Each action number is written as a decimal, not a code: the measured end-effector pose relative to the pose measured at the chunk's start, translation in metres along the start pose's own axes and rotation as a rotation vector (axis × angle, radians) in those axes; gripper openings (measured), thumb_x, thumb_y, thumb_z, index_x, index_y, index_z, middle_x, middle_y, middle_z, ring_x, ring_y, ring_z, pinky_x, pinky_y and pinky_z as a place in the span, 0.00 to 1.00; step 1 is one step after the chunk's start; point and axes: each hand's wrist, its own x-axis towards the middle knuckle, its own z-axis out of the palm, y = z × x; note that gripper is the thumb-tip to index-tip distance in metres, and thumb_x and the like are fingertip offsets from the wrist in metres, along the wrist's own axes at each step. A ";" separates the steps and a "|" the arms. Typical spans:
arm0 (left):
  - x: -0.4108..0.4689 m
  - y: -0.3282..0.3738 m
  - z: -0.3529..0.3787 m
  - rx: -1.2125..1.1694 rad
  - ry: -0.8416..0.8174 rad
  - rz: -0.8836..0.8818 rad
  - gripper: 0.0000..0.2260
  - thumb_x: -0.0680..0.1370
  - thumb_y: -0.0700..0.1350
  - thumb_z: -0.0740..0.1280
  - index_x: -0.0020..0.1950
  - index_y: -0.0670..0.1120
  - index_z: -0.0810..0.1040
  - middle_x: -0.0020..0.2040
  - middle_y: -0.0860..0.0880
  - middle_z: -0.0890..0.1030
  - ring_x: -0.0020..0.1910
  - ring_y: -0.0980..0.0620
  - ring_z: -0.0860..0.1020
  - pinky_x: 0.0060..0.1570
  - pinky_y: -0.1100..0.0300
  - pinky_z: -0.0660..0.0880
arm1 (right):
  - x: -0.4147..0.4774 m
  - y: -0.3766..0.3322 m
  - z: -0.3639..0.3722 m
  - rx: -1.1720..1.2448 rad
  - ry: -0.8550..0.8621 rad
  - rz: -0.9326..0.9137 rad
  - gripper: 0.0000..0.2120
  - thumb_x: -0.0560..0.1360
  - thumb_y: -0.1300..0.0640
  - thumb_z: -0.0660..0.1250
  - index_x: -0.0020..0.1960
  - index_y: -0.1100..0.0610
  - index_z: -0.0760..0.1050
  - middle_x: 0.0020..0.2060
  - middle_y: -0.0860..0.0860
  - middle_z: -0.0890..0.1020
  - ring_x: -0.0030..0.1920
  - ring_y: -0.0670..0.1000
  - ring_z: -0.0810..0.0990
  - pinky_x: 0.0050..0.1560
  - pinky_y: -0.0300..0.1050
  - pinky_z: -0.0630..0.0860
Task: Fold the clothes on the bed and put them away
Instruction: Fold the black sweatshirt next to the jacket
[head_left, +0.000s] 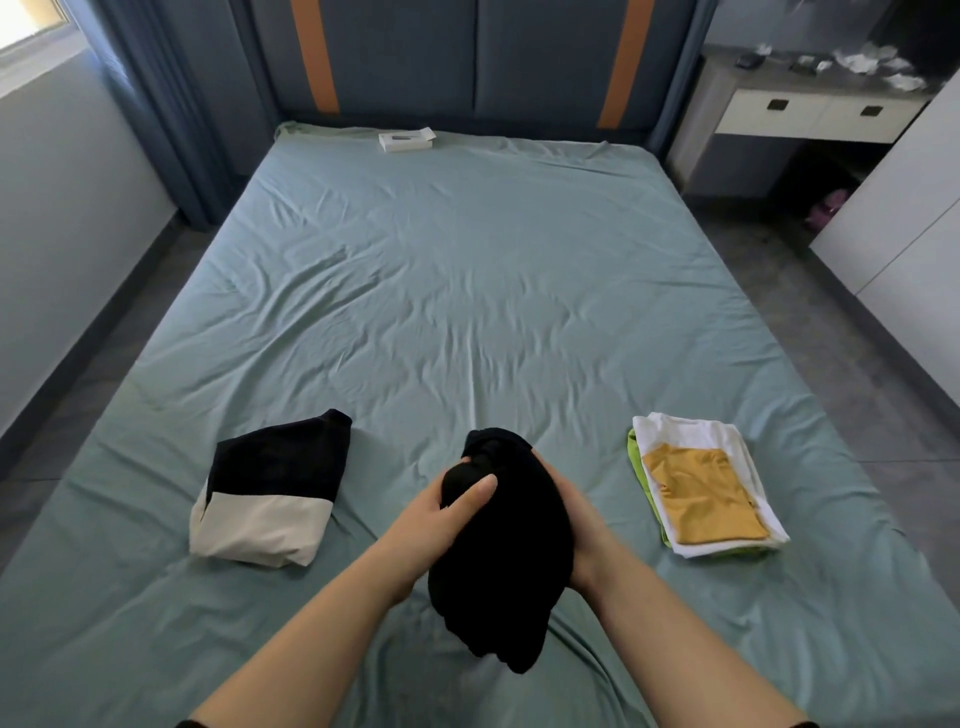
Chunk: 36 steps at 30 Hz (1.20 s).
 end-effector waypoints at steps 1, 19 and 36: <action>0.001 -0.001 0.006 -0.014 0.052 0.028 0.26 0.70 0.67 0.68 0.65 0.60 0.75 0.57 0.57 0.82 0.58 0.58 0.79 0.62 0.55 0.75 | 0.000 -0.003 0.000 -0.034 0.016 -0.010 0.27 0.77 0.38 0.62 0.62 0.59 0.79 0.55 0.59 0.83 0.53 0.57 0.82 0.55 0.49 0.79; -0.002 0.015 -0.020 0.064 0.145 0.174 0.08 0.80 0.49 0.64 0.56 0.56 0.80 0.51 0.54 0.84 0.52 0.57 0.82 0.54 0.58 0.77 | -0.006 -0.027 -0.024 -1.203 -0.133 -0.125 0.35 0.69 0.55 0.71 0.71 0.36 0.63 0.73 0.40 0.66 0.72 0.43 0.66 0.66 0.38 0.69; 0.001 0.021 -0.025 0.174 0.178 0.040 0.12 0.75 0.52 0.71 0.56 0.49 0.81 0.47 0.51 0.86 0.46 0.53 0.84 0.51 0.55 0.80 | 0.009 -0.033 0.008 -1.020 0.227 -0.505 0.14 0.79 0.49 0.63 0.46 0.60 0.78 0.34 0.53 0.79 0.36 0.47 0.77 0.40 0.44 0.71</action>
